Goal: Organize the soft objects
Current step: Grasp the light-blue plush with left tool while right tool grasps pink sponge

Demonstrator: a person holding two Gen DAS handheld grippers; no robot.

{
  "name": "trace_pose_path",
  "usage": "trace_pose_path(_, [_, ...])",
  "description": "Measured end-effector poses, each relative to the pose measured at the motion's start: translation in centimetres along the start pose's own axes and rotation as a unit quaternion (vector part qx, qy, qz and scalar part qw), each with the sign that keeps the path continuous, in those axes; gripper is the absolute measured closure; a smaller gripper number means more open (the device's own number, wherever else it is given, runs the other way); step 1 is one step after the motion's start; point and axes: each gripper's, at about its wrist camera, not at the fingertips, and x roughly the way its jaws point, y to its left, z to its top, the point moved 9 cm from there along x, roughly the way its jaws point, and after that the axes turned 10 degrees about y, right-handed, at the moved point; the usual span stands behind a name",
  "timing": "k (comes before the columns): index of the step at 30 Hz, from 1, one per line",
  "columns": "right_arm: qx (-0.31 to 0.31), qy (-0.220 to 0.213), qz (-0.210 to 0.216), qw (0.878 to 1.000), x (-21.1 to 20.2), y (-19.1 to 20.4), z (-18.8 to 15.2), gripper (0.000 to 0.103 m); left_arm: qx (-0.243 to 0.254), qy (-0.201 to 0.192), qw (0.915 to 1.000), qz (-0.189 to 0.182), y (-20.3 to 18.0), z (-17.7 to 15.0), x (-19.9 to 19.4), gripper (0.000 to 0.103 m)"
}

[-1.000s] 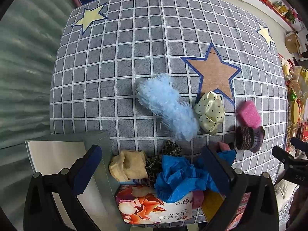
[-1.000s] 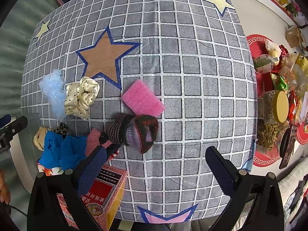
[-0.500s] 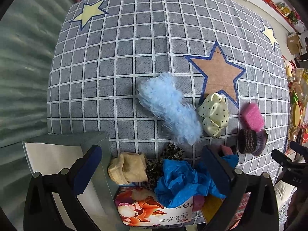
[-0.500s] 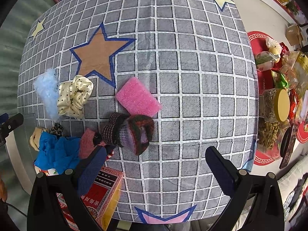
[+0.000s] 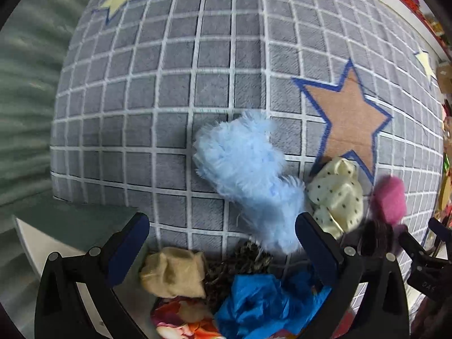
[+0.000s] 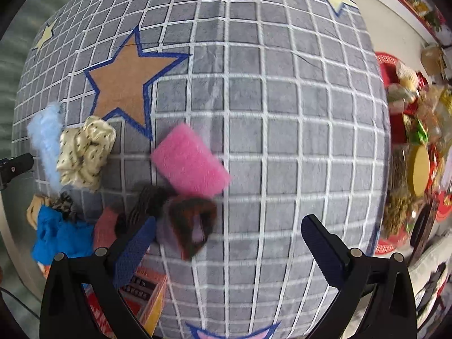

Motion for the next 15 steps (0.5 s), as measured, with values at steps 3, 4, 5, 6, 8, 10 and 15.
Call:
trace_pose_path(3, [-0.027, -0.007, -0.017, 0.999, 0.9, 1.0, 2.2, 0.0, -0.014, 0.011, 0.9998, -0.008, -0.1, 0.4, 1.4, 0.0])
trace_pose_path(4, [-0.037, -0.008, -0.023, 0.999, 1.3, 1.5, 2.9, 0.0, -0.019, 0.016, 0.9996, -0.011, -0.2, 0.4, 1.9, 0.0])
trace_pose_path(5, [-0.047, -0.008, -0.027, 0.998, 1.7, 2.0, 3.5, 0.0, -0.023, 0.021, 0.9994, -0.015, -0.3, 0.5, 2.4, 0.0])
trace_pose_path(6, [-0.058, -0.008, -0.031, 0.998, 2.2, 2.6, 4.1, 0.0, -0.027, 0.022, 0.9992, -0.02, -0.3, 0.5, 2.8, 0.0])
trace_pose_path(8, [-0.077, -0.001, -0.037, 0.996, 3.5, 3.6, 5.1, 0.0, -0.037, 0.026, 0.9987, -0.024, -0.2, 0.5, 3.8, 0.0])
trace_pose_path(10, [-0.092, 0.004, -0.036, 0.995, 4.4, 4.2, 5.7, 0.0, -0.047, 0.03, 0.998, -0.029, -0.1, 0.5, 4.7, 0.0])
trace_pose_path(15, [-0.057, 0.0, -0.028, 0.998, 5.2, 2.4, 6.4, 0.0, -0.061, 0.021, 0.997, -0.043, -0.9, 0.2, 6.9, 0.0])
